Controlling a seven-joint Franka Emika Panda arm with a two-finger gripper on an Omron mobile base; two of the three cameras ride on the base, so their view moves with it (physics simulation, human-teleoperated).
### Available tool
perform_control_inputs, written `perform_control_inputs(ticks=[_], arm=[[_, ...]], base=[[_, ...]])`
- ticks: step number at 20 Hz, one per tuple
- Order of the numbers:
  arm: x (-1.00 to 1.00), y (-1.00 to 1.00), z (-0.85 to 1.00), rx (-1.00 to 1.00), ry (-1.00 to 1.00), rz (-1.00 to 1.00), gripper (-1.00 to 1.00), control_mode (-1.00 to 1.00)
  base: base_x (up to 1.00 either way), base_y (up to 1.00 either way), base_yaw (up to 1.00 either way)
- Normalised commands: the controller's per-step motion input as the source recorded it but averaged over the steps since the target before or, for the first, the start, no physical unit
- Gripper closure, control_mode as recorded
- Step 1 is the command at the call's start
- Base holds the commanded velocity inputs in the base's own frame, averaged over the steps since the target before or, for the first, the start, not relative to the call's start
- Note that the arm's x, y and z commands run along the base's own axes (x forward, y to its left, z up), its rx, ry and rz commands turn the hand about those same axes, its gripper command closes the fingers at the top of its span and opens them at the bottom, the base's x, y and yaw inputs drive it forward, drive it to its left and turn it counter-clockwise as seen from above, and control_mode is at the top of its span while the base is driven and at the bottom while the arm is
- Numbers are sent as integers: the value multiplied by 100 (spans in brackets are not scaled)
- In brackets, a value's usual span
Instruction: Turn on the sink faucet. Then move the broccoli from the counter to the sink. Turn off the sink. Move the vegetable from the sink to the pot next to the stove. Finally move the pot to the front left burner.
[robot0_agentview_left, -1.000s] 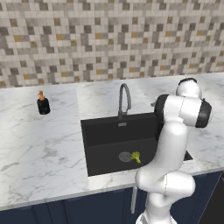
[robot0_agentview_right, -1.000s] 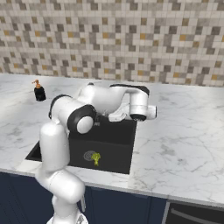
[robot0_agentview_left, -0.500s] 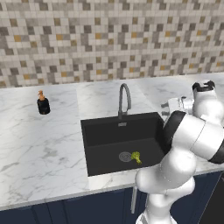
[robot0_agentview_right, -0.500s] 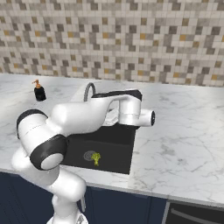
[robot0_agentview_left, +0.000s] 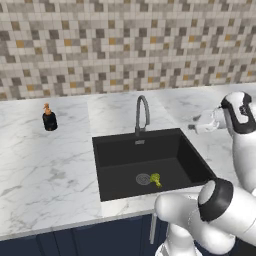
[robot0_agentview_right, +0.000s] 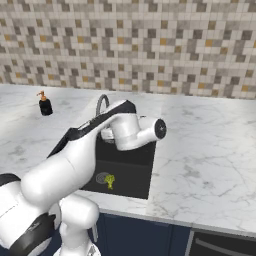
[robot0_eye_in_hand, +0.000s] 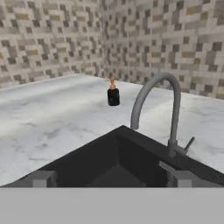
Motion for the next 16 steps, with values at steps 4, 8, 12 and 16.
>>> perform_control_inputs(ticks=[4, 8, 12, 16], arm=[[-15, 34, -1, -16, 38, -26, -100, -100], [-11, 34, -14, -13, 43, -29, -100, -100], [-5, 22, -16, -7, 40, -28, -100, -100], [-3, 6, -27, -3, 25, -17, -100, -100]], base=[[0, 0, 0], [0, 0, 0], [0, 0, 0], [0, 0, 0]])
